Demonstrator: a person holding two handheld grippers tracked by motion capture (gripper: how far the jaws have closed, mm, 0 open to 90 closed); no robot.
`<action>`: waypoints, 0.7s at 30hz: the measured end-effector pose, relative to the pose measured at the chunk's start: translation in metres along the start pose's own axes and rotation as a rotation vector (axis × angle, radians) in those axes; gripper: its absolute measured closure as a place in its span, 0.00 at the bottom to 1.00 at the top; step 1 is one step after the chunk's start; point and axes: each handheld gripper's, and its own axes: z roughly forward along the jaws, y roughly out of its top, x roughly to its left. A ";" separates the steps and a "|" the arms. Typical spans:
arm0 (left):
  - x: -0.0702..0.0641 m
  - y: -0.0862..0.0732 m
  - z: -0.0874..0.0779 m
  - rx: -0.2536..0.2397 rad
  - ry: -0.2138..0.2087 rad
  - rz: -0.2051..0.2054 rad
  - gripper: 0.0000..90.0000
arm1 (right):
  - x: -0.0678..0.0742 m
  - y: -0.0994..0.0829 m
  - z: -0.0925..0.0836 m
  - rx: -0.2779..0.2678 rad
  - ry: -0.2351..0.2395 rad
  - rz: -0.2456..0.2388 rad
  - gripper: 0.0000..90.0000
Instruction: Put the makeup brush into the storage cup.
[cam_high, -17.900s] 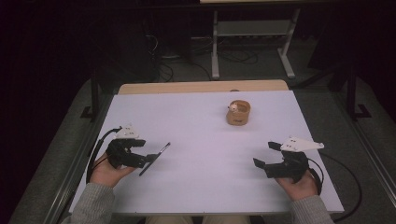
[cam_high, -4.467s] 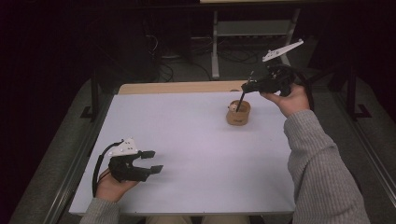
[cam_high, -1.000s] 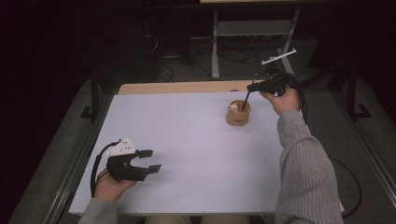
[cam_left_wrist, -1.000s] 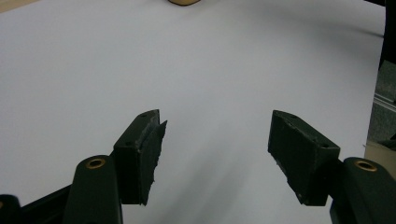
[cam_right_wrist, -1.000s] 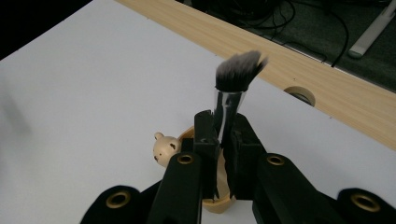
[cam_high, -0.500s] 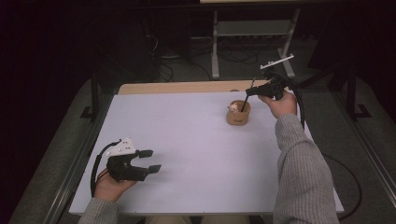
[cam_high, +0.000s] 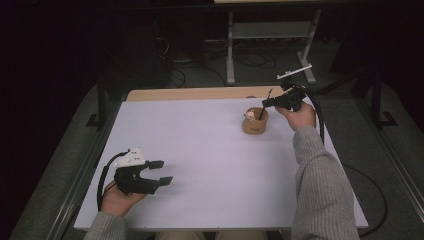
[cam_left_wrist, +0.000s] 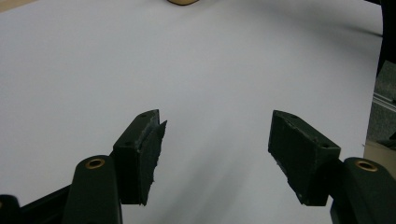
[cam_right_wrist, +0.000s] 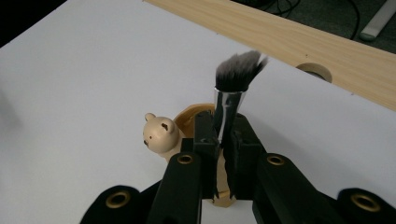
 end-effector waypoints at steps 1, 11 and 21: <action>0.000 0.000 0.000 0.000 0.000 0.000 0.38 | 0.000 0.000 0.001 0.002 0.000 -0.001 0.92; 0.000 0.000 -0.001 -0.005 0.000 -0.001 0.38 | 0.000 -0.006 0.005 0.012 -0.021 0.030 0.76; -0.002 0.001 0.000 -0.004 -0.002 0.001 0.38 | -0.002 -0.021 0.000 -0.003 -0.005 0.052 0.71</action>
